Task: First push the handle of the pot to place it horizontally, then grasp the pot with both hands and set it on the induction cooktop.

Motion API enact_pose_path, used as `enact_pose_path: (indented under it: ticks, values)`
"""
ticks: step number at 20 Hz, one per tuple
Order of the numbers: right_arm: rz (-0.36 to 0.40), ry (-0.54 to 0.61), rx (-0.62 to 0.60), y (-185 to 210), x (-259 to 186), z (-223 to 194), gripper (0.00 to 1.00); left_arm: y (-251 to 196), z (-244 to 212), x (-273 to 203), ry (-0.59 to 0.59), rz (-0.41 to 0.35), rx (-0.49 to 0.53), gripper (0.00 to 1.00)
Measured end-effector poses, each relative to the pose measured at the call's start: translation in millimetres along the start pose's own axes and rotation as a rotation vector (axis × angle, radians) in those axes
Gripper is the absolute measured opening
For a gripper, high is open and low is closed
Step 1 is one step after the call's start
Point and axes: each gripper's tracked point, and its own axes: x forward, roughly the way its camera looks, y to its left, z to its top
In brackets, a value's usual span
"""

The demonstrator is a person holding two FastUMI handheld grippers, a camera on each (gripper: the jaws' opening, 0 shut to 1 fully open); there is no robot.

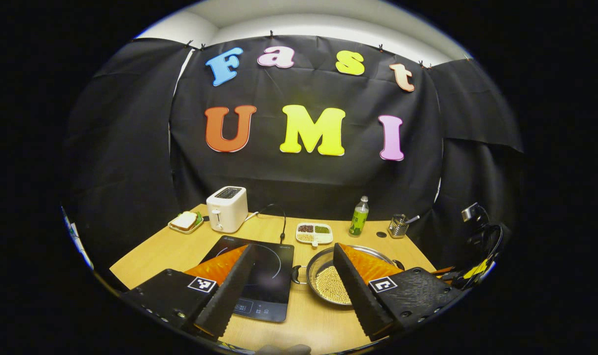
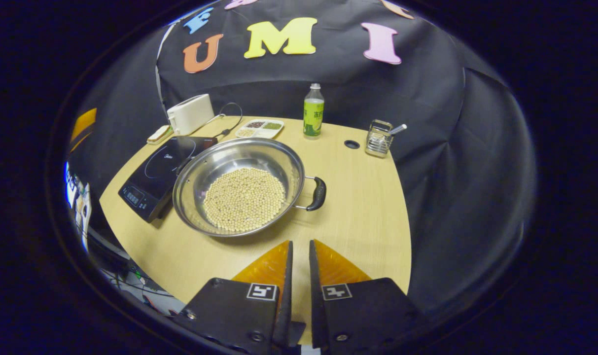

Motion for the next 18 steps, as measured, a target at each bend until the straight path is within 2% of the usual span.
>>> enact_pose_path:
  ticks: [2, 3, 5, 7, 8, 9, 13, 18]
  values:
    - [-0.013, -0.003, 0.036, 8.7, -15.0, -13.2, 0.34, 8.3, -12.9, -1.8, 0.022, -0.022, 0.004, 0.96]
    - [-0.008, -0.003, 0.049, 14.1, -20.9, -18.7, 0.48, 12.4, -19.2, -2.2, 0.032, -0.026, 0.01, 0.96]
    - [-0.006, -0.002, 0.062, 21.7, -29.6, -27.8, 0.62, 15.9, -31.6, -2.0, 0.05, -0.028, 0.02, 0.96]
    - [-0.007, -0.003, 0.069, 27.7, -33.2, -31.7, 0.71, 16.9, -44.2, 2.0, 0.072, -0.037, 0.028, 0.96]
    - [-0.003, -0.008, 0.067, 30.1, -30.4, -32.6, 0.71, 14.9, -51.5, 5.0, 0.09, -0.049, 0.029, 0.96]
    - [-0.003, -0.007, 0.066, 32.8, -30.4, -29.7, 0.78, 14.5, -58.4, 8.0, 0.107, -0.057, 0.031, 0.96]
    - [0.006, -0.004, 0.072, 35.8, -13.5, -17.2, 0.82, 8.4, -84.6, 28.3, 0.17, -0.07, 0.034, 0.96]
    - [0.021, 0.029, 0.114, 20.5, 34.7, 10.3, 0.81, 3.4, -112.9, 81.1, 0.257, -0.048, 0.045, 0.95]
